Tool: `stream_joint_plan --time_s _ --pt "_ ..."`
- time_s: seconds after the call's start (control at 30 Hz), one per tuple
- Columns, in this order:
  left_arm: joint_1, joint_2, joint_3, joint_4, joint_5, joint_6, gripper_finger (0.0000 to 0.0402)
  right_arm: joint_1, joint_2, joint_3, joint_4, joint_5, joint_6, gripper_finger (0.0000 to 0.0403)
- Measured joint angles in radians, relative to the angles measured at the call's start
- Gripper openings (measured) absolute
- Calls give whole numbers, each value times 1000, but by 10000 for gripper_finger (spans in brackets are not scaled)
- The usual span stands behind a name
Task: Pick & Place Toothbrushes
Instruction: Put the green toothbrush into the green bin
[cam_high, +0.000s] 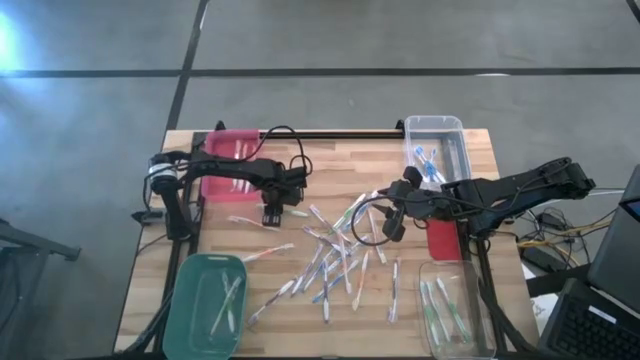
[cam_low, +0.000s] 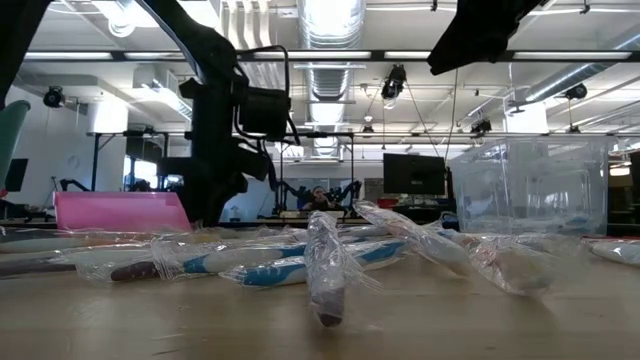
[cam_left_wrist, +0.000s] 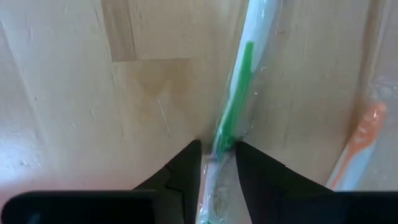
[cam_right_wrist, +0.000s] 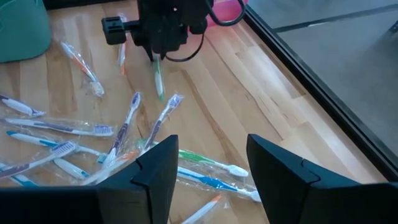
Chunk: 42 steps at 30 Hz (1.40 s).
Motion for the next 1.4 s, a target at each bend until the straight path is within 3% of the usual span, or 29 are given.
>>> stream_joint_plan --time_s 0.67,1.03,1.4 --pt "-10 0 -3 4 -3 -7 43 0 0 -4 -2 -5 0 126" --pt "-11 -1 1 -6 6 -8 38 0 0 -4 -2 -6 0 95" --pt "-35 -49 107 -152 18 -7 37 0 0 -4 -2 -6 0 64"
